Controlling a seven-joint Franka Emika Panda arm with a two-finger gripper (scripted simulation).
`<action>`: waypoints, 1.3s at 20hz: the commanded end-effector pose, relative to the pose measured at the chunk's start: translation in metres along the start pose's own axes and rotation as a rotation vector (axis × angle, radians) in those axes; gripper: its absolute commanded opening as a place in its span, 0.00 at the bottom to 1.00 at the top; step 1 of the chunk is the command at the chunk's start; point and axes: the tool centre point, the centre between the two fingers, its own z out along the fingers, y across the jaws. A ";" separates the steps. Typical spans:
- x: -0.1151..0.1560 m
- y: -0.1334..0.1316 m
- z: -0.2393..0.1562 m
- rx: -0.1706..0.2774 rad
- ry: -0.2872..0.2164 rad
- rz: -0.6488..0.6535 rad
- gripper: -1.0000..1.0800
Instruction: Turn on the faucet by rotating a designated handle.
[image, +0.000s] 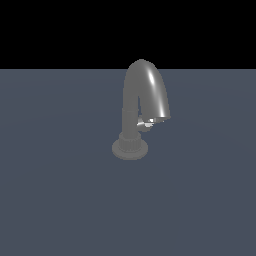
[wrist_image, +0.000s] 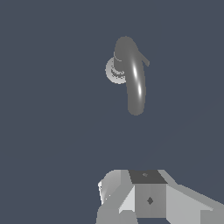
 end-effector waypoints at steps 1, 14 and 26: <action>0.000 0.000 0.000 0.000 0.000 0.000 0.00; 0.020 -0.004 0.000 0.018 -0.065 0.051 0.00; 0.072 -0.009 0.007 0.065 -0.236 0.186 0.00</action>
